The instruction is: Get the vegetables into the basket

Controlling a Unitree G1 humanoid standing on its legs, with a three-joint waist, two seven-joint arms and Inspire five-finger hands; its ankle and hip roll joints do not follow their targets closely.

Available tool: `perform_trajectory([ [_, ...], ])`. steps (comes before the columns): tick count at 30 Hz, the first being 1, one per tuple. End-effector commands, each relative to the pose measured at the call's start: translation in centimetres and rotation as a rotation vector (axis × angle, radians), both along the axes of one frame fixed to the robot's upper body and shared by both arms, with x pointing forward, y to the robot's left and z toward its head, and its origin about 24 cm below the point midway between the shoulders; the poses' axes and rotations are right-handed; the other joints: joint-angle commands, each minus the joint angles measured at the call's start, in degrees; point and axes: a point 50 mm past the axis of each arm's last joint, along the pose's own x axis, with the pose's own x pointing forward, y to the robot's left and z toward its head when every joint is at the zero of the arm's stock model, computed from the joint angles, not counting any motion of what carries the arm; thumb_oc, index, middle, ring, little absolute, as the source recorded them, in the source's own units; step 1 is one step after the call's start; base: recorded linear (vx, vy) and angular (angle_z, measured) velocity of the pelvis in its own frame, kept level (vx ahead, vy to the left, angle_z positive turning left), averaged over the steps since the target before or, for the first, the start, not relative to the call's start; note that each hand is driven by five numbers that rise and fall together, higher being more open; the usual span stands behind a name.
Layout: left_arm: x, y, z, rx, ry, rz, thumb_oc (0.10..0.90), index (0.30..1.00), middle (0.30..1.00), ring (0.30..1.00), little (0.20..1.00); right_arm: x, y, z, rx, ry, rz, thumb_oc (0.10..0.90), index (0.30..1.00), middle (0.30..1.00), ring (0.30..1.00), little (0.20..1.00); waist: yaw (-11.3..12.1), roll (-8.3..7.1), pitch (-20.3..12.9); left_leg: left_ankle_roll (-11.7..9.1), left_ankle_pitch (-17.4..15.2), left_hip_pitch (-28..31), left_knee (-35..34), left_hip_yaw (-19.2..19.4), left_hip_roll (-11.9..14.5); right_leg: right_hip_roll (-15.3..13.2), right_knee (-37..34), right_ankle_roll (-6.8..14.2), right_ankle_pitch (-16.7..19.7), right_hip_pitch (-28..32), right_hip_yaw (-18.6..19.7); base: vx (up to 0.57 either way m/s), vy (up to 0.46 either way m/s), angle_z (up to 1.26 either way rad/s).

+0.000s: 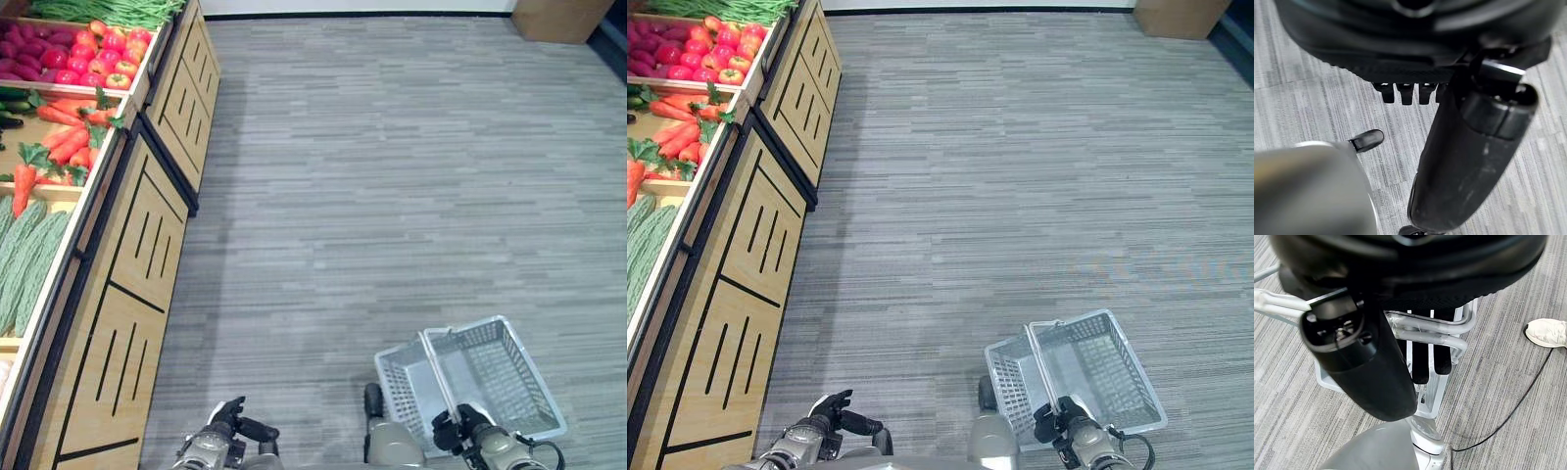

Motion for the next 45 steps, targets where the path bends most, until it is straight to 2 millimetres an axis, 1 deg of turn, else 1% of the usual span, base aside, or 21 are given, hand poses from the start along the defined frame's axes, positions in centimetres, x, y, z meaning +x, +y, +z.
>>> perform_trajectory([
  [1,-0.9,1.3,-0.1,0.062,0.031,-0.032,0.900,1.000,1.000,1.000,1.000,-1.4,1.3,-0.9,0.045,0.038,0.012,0.400,0.300,0.300,0.300,0.300,-0.1,-1.88,-1.5,1.5,-2.6,4.5,-0.1,-2.1,-4.4,-1.7,5.8,2.7,4.9,-9.9,7.8,0.09,-0.134,0.20],
  [2,-0.4,1.0,0.1,0.054,0.015,-0.034,0.900,1.000,1.000,1.000,1.000,-1.3,1.4,-0.9,0.042,0.039,0.021,0.400,0.300,0.300,0.300,0.300,0.1,-1.37,-1.7,1.2,-1.4,4.0,-0.1,-3.0,-3.8,-1.2,6.4,2.1,3.9,-9.6,7.3,0.09,-0.134,0.24],
  [11,0.3,0.5,0.2,0.029,-0.016,-0.023,0.900,1.000,1.000,1.000,1.000,-1.3,1.7,-1.0,0.042,0.053,0.069,0.400,0.300,0.300,0.300,0.300,2.1,-0.72,-1.6,0.1,1.7,2.8,0.3,-6.9,-1.6,-0.2,8.6,0.2,0.4,-8.0,3.4,0.05,-0.121,0.31],
  [17,0.2,0.2,0.2,0.010,-0.023,0.005,0.900,1.000,1.000,1.000,1.000,-0.6,1.9,-0.8,0.036,0.034,0.106,0.400,0.300,0.300,0.300,0.300,6.2,-0.14,-0.9,-2.6,8.2,-2.0,2.7,-10.9,1.4,-0.5,7.8,-1.1,-2.8,-3.3,-4.3,0.00,-0.164,0.78],
  [18,0.2,0.2,0.2,0.007,-0.024,0.009,0.900,1.000,1.000,1.000,1.000,-0.5,1.8,-0.7,0.033,0.027,0.104,0.400,0.300,0.300,0.300,0.300,6.4,-0.23,-0.7,-2.6,9.0,-3.4,3.3,-10.0,1.7,-1.0,7.4,-1.2,-3.0,-2.4,-5.5,-0.08,-0.125,1.71],
  [19,0.2,0.1,0.2,0.006,-0.025,0.012,0.900,1.000,1.000,1.000,1.000,-0.3,1.7,-0.6,0.030,0.018,0.107,0.400,0.300,0.300,0.300,0.300,6.4,-0.38,-0.5,-2.4,9.5,-4.6,4.4,-7.1,2.2,-1.4,7.1,-1.4,-3.4,-1.5,-7.0,-0.08,-0.116,1.32],
  [20,0.3,0.1,0.2,0.003,-0.026,0.015,0.900,1.000,1.000,1.000,1.000,-0.1,1.6,-0.5,0.027,0.014,0.107,0.400,0.300,0.300,0.300,0.300,6.2,-0.61,-0.5,-2.1,9.4,-5.3,5.3,-2.9,2.7,-1.7,6.7,-1.5,-3.8,-0.6,-8.3,-0.05,-0.085,0.77],
  [21,0.3,0.2,0.2,0.004,-0.026,0.015,0.900,1.000,1.000,1.000,1.000,-0.1,1.6,-0.5,0.027,0.014,0.107,0.400,0.300,0.300,0.300,0.300,6.2,-0.61,-0.4,-2.1,9.3,-5.2,5.5,-2.8,2.7,-1.6,6.7,-1.5,-3.8,-0.5,-8.3,-0.04,-0.089,0.59],
  [22,0.2,0.1,0.2,0.001,-0.022,0.013,0.900,1.000,1.000,1.000,1.000,-0.2,1.4,-0.5,0.025,0.016,0.104,0.400,0.300,0.300,0.300,0.300,6.0,-0.57,-0.2,-2.2,9.4,-5.4,6.0,2.8,3.7,-1.8,6.3,-1.6,-4.4,0.9,-9.9,-0.08,-0.111,0.84],
  [23,0.1,0.2,0.1,-0.003,-0.017,0.007,0.900,1.000,1.000,1.000,1.000,-0.6,0.9,-0.4,0.014,0.020,0.084,0.400,0.300,0.300,0.300,0.300,4.8,-0.39,-0.5,-2.6,10.7,-6.5,5.5,16.0,6.3,-2.4,5.9,-1.3,-4.5,2.2,-13.5,-0.11,-0.118,0.98],
  [25,-0.1,0.0,0.0,-0.006,-0.004,-0.016,0.900,1.000,1.000,1.000,1.000,-1.0,0.5,-0.4,0.008,0.024,0.047,0.400,0.300,0.300,0.300,0.300,3.2,0.33,-0.9,-3.2,11.7,-6.2,3.3,26.6,7.9,-3.1,5.6,-0.7,-4.8,3.4,-17.4,-0.06,-0.036,1.50],
  [26,-0.1,0.0,0.0,-0.006,-0.001,-0.025,0.900,1.000,1.000,1.000,1.000,-1.2,0.4,-0.5,0.005,0.029,0.036,0.400,0.300,0.300,0.300,0.300,3.1,0.78,-1.3,-3.6,12.6,-6.8,2.6,27.7,8.1,-3.3,5.5,-0.6,-4.7,3.8,-18.8,0.08,0.029,1.44],
  [27,-0.1,-0.1,0.0,-0.003,0.004,-0.035,0.900,1.000,1.000,1.000,1.000,-1.3,0.3,-0.5,0.004,0.030,0.029,0.400,0.300,0.300,0.300,0.300,2.9,1.00,-1.7,-4.6,12.7,-6.5,1.7,27.4,8.0,-3.7,5.4,0.3,-5.4,4.7,-19.1,0.09,0.062,1.18],
  [29,-0.4,-0.1,-0.1,0.000,0.010,-0.033,0.900,1.000,1.000,1.000,1.000,-1.4,0.4,-0.5,0.005,0.033,0.025,0.400,0.300,0.300,0.300,0.300,2.7,1.42,-2.2,-4.8,13.4,-6.7,1.3,27.8,8.3,-4.3,5.7,0.6,-5.1,4.9,-20.4,0.10,0.078,0.73],
  [32,-0.5,0.2,-0.1,0.005,0.010,-0.030,0.900,1.000,1.000,1.000,1.000,-1.8,0.7,-0.8,0.007,0.052,0.035,0.400,0.300,0.300,0.300,0.300,2.9,1.27,-2.4,-4.0,11.9,-6.1,1.1,27.3,7.7,-4.6,6.6,0.5,-5.4,4.9,-20.6,0.06,0.096,0.30],
  [36,-0.2,0.5,0.1,0.013,0.001,-0.030,0.900,1.000,1.000,1.000,1.000,-1.8,1.1,-1.0,0.012,0.059,0.033,0.400,0.300,0.300,0.300,0.300,3.4,0.13,-2.1,-3.3,10.9,-5.9,1.2,27.7,6.7,-5.9,6.4,1.2,-4.2,4.9,-20.3,0.02,0.111,0.00],
  [37,0.0,0.7,0.2,0.016,-0.005,-0.028,0.900,1.000,1.000,1.000,1.000,-1.8,1.4,-1.1,0.018,0.064,0.046,0.400,0.300,0.300,0.300,0.300,3.8,-0.76,-2.1,-2.7,9.9,-6.0,1.3,27.6,5.9,-6.7,5.9,1.8,-3.4,5.0,-19.8,0.06,0.224,0.02],
  [38,0.0,1.0,0.2,0.021,-0.008,-0.020,0.900,1.000,1.000,1.000,1.000,-1.8,1.9,-1.2,0.024,0.077,0.069,0.400,0.300,0.300,0.300,0.300,5.0,-2.13,-2.2,-1.5,7.9,-6.1,1.4,26.8,4.1,-7.8,5.2,2.8,-2.1,5.4,-19.1,0.06,0.226,-0.04],
  [39,0.0,1.0,0.3,0.022,-0.008,-0.020,0.900,1.000,1.000,1.000,1.000,-1.8,1.9,-1.2,0.024,0.077,0.069,0.400,0.300,0.300,0.300,0.300,5.0,-2.22,-2.2,-1.5,7.8,-6.1,1.4,26.9,4.0,-7.9,5.2,2.9,-2.1,5.4,-19.0,0.08,0.191,-0.06],
  [43,-0.4,1.5,0.2,0.028,0.001,-0.001,0.900,1.000,1.000,1.000,1.000,-1.9,2.5,-1.5,0.040,0.089,0.087,0.400,0.300,0.300,0.300,0.300,6.6,-4.13,-2.2,0.7,4.2,-5.9,2.2,25.1,1.0,-10.2,6.2,4.5,-1.0,5.8,-18.4,0.07,0.166,0.02],
  [45,-0.5,1.8,0.2,0.032,0.005,0.000,0.900,1.000,1.000,1.000,1.000,-1.8,2.8,-1.5,0.047,0.092,0.099,0.400,0.300,0.300,0.300,0.300,7.3,-4.80,-1.9,2.0,2.7,-5.7,2.5,24.1,-0.5,-11.7,9.8,5.2,-0.5,5.2,-17.7,0.07,0.210,0.11],
])
